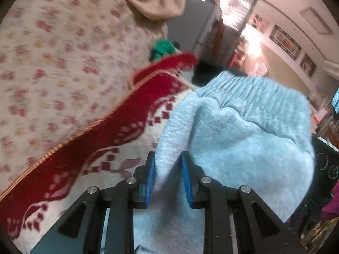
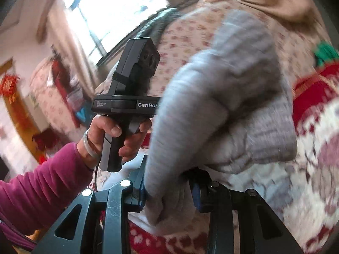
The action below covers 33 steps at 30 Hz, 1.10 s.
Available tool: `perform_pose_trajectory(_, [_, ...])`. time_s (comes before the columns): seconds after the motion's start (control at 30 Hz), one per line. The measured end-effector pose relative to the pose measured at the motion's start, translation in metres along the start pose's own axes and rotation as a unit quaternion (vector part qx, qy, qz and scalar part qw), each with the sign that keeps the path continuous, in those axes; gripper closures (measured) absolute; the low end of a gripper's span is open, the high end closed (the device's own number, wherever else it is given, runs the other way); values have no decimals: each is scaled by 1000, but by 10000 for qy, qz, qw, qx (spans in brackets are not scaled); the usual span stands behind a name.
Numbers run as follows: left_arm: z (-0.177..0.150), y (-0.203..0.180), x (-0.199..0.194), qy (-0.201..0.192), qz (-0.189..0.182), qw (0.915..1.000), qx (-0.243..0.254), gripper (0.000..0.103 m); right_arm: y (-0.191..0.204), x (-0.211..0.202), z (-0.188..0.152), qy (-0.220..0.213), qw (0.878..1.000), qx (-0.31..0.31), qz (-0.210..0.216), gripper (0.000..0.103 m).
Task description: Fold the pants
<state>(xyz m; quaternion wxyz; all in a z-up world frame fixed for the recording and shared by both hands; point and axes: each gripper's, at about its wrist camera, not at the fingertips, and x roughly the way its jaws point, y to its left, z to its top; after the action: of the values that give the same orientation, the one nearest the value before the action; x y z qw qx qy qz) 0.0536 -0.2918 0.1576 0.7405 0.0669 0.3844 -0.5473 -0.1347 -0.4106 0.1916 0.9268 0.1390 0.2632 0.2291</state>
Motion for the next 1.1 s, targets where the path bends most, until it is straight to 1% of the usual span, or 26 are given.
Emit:
perform_pose_trajectory(0.13, [-27, 27, -58, -341, 354, 9981, -374, 82, 48, 31, 8, 175, 9974, -699, 78, 66])
perform_pose_trajectory(0.17, [-36, 35, -71, -395, 468, 9970, -464, 85, 58, 39, 8, 226, 9962, -833, 107, 66])
perform_pose_trajectory(0.2, [-48, 43, -86, -443, 610, 9956, -560, 87, 68, 49, 6, 293, 9946, -981, 141, 66])
perform_pose_trajectory(0.3, [-91, 75, -126, -552, 1080, 9875, -1004, 87, 100, 85, -4, 577, 9876, -1442, 241, 66])
perform_pose_trajectory(0.37, [-126, 99, -151, -583, 1494, 9769, -1409, 87, 115, 111, -18, 799, 9818, -1692, 338, 66])
perform_pose_trajectory(0.4, [-152, 115, -166, -593, 1750, 9675, -1724, 87, 123, 126, -27, 940, 9778, -1826, 418, 66])
perform_pose_trajectory(0.43, [-166, 124, -173, -596, 1868, 9614, -1931, 87, 130, 143, -37, 1112, 9731, -1967, 446, 66])
perform_pose_trajectory(0.47, [-187, 135, -185, -615, 2053, 9517, -2200, 87, 136, 157, -47, 1269, 9694, -2050, 456, 66])
perform_pose_trajectory(0.53, [-216, 144, -200, -633, 2282, 9386, -2511, 87, 142, 189, -74, 1792, 9584, -2129, 640, 67])
perform_pose_trajectory(0.57, [-225, 144, -205, -645, 2339, 9353, -2576, 86, 143, 201, -88, 2047, 9536, -2067, 772, 67])
perform_pose_trajectory(0.6, [-232, 142, -209, -667, 2395, 9331, -2598, 84, 144, 204, -95, 2134, 9521, -2012, 867, 67])
perform_pose_trajectory(0.63, [-234, 137, -212, -697, 2415, 9336, -2553, 82, 147, 202, -102, 2122, 9522, -1975, 968, 64])
perform_pose_trajectory(0.67, [-235, 130, -216, -733, 2435, 9345, -2492, 76, 148, 197, -104, 2058, 9530, -1970, 1027, 64])
perform_pose_trajectory(0.7, [-233, 122, -218, -801, 2454, 9355, -2412, 69, 147, 191, -105, 2101, 9518, -1909, 1163, 64])
perform_pose_trajectory(0.73, [-230, 114, -220, -888, 2436, 9370, -2341, 67, 146, 182, -104, 2148, 9513, -1810, 1268, 64])
perform_pose_trajectory(0.83, [-221, 94, -221, -1189, 2237, 9438, -2123, 55, 141, 153, -100, 1992, 9568, -1674, 1294, 63])
perform_pose_trajectory(0.87, [-218, 89, -220, -1247, 2245, 9432, -2106, 44, 137, 144, -100, 1929, 9595, -1595, 1291, 63])
perform_pose_trajectory(0.9, [-213, 85, -216, -1299, 2233, 9427, -2111, 40, 134, 135, -95, 1841, 9636, -1499, 1227, 58])
perform_pose_trajectory(0.93, [-211, 82, -213, -1345, 2153, 9439, -2111, 40, 128, 127, -91, 1741, 9689, -1371, 1105, 49])
perform_pose_trajectory(0.97, [-207, 80, -208, -1353, 2074, 9459, -2097, 40, 124, 122, -86, 1674, 9725, -1256, 1021, 42])
perform_pose_trajectory(1.0, [-205, 77, -203, -1319, 2076, 9469, -2071, 37, 117, 118, -82, 1604, 9761, -1098, 969, 31])
perform_pose_trajectory(1.03, [-203, 74, -200, -1292, 2086, 9472, -2064, 34, 107, 111, -78, 1539, 9796, -895, 938, 27])
perform_pose_trajectory(1.07, [-204, 73, -196, -1272, 2043, 9479, -2088, 28, 100, 105, -73, 1492, 9820, -746, 892, 27])
perform_pose_trajectory(1.1, [-205, 72, -191, -1271, 1926, 9490, -2148, 24, 92, 102, -70, 1435, 9843, -597, 839, 27])
